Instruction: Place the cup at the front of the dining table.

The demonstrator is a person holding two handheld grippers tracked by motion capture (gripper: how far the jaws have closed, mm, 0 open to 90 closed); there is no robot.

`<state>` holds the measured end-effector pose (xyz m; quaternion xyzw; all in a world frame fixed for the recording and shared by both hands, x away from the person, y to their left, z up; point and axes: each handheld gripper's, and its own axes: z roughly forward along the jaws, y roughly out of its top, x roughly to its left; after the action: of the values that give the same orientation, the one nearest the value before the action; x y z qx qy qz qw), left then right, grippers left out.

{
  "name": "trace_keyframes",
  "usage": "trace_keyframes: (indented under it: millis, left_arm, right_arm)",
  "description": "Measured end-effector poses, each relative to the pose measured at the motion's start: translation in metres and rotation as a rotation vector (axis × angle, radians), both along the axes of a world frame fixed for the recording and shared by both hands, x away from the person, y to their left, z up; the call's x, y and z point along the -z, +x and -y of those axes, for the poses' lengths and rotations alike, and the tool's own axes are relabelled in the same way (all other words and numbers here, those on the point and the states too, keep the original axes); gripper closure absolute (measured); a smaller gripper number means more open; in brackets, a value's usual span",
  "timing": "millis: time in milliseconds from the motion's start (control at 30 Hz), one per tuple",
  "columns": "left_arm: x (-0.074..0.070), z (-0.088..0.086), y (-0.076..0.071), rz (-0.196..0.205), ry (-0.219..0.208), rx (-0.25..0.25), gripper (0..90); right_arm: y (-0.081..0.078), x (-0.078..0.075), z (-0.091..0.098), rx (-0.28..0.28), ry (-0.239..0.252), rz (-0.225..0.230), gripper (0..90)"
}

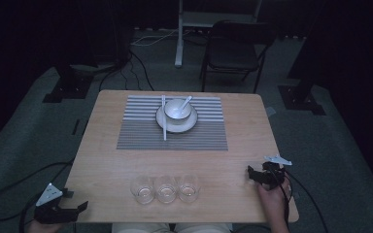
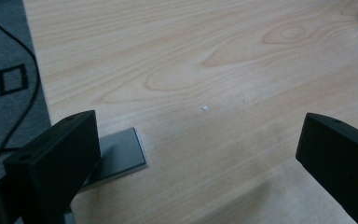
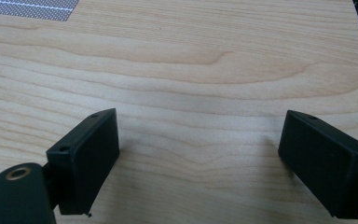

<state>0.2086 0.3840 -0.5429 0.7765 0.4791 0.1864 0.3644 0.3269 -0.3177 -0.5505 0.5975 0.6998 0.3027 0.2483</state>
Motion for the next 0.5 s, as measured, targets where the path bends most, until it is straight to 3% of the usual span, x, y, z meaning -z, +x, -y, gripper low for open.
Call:
trace_keyframes:
  millis: [67, 200, 500]
  left_arm:
    - [-0.0035, -0.0021, -0.0013, -0.003, -0.012, 0.017, 0.0]
    - [-0.0097, -0.0031, -0.0030, -0.002, 0.014, 0.010, 0.0]
    - [-0.0055, -0.0040, -0.0057, -0.043, 0.025, 0.049, 0.0]
  right_arm:
    - [0.0000, 0.0000, 0.0000, 0.000, 0.000, 0.000, 11.7]
    - [0.0000, 0.0000, 0.0000, 0.000, 0.000, 0.000, 11.7]
    - [0.0000, 0.0000, 0.0000, 0.000, 0.000, 0.000, 11.6]
